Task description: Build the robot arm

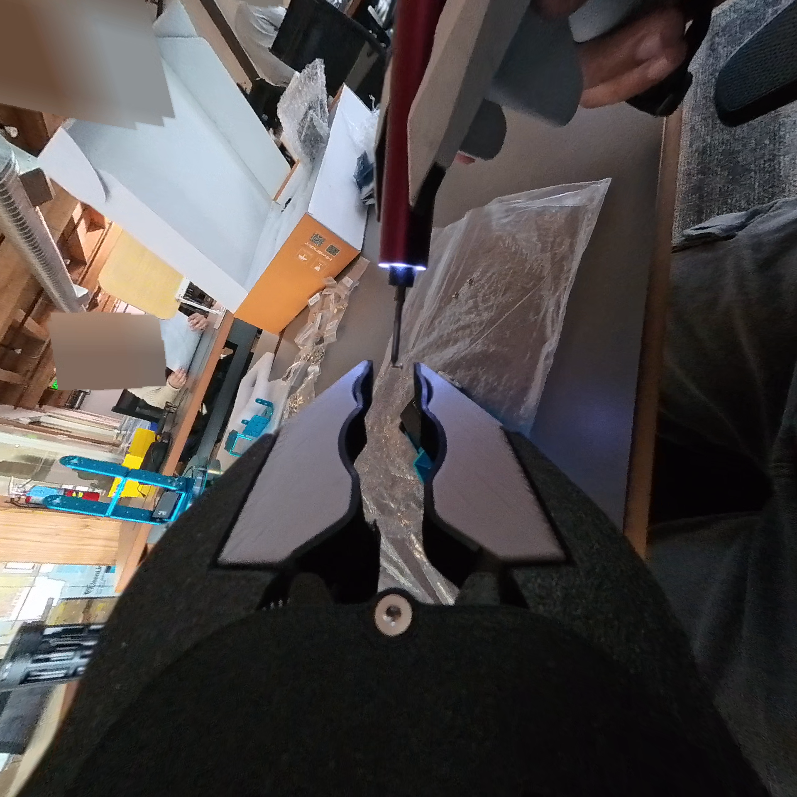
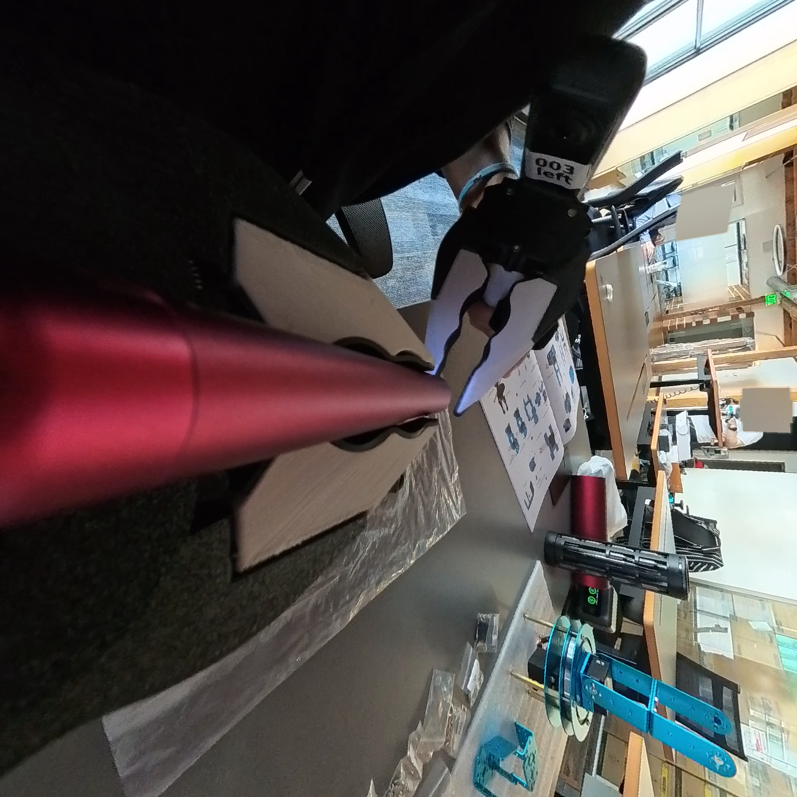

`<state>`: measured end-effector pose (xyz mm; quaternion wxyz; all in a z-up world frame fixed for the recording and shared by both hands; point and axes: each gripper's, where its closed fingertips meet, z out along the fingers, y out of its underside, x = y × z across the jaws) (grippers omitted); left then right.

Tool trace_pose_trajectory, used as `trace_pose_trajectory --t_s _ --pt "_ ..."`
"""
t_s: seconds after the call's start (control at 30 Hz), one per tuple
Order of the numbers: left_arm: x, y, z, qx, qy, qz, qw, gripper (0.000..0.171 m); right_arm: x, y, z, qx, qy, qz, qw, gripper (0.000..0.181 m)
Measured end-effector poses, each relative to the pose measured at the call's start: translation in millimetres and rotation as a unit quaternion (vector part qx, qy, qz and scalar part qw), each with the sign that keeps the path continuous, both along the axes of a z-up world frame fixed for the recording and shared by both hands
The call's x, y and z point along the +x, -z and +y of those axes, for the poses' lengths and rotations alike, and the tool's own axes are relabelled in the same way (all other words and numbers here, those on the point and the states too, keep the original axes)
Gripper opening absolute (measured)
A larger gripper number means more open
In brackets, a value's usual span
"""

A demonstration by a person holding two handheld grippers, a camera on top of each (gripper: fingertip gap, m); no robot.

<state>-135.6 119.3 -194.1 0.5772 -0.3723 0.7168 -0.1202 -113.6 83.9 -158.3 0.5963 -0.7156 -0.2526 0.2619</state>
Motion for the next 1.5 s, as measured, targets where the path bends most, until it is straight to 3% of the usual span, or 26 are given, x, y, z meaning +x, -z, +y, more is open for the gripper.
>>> trace_pose_trajectory --t_s 0.17,0.47,0.63,1.5 --pt "0.0 3.3 0.2 0.016 0.003 0.009 1.000 0.004 0.0 0.7 -0.4 -0.001 0.000 -0.003 1.000 0.022" --pt "-0.9 1.4 3.0 -0.008 0.000 0.000 1.000 0.000 1.2 -0.5 -0.6 0.000 0.001 -0.001 1.000 0.023" --pt "-2.7 -5.6 4.2 -0.050 0.001 -0.021 0.999 0.000 2.0 -1.1 0.1 0.000 0.000 0.004 1.000 0.023" --pt "-2.0 0.0 0.3 -0.059 0.006 -0.010 0.998 0.000 0.6 -3.2 1.1 0.007 0.002 0.003 1.000 0.022"
